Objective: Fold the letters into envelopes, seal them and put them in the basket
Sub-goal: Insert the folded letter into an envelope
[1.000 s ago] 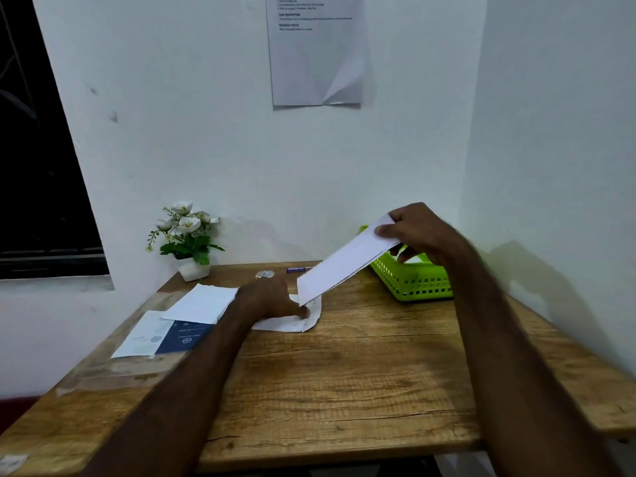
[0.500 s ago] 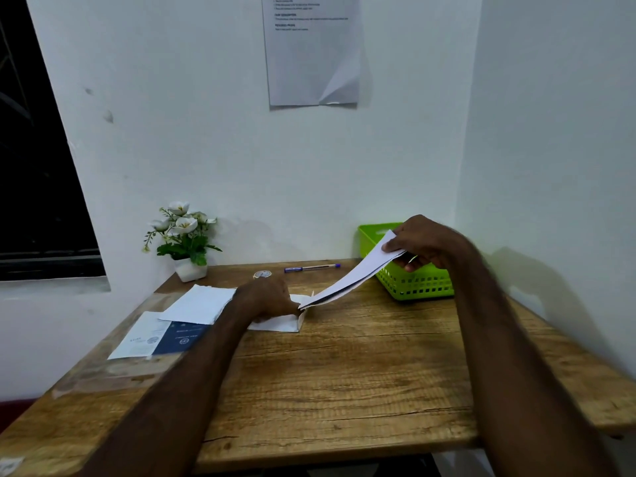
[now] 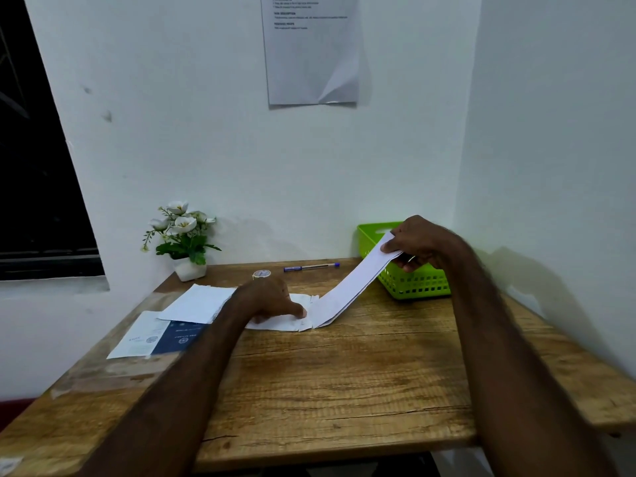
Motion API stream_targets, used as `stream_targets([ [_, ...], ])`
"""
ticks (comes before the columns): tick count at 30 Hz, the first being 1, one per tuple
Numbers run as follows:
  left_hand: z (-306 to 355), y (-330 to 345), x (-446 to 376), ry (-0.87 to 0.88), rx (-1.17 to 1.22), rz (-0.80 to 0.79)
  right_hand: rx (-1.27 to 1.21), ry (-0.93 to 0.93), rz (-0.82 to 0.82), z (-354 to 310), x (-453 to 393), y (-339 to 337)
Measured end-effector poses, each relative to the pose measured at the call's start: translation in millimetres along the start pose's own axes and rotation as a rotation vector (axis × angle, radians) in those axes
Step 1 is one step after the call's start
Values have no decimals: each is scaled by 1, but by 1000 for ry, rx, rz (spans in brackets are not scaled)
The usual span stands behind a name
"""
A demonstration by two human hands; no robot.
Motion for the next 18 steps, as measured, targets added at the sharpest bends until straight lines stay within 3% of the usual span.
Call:
stream_targets([
  [9,7,3,4,-12,-129,134,-63,48,5,5,-5,-2],
  [18,22,6,6,112,-234,241,8,63,2,5,-7,5],
])
Point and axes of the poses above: each hand's wrist, its own x-axis away from the middle knuckle, its own y-axis out of the palm, z = x × y, the point moved 2 cm from there along -x, towards the middle knuckle, and after that the axes turned 5 degrees about y, right-handed, at the moved point
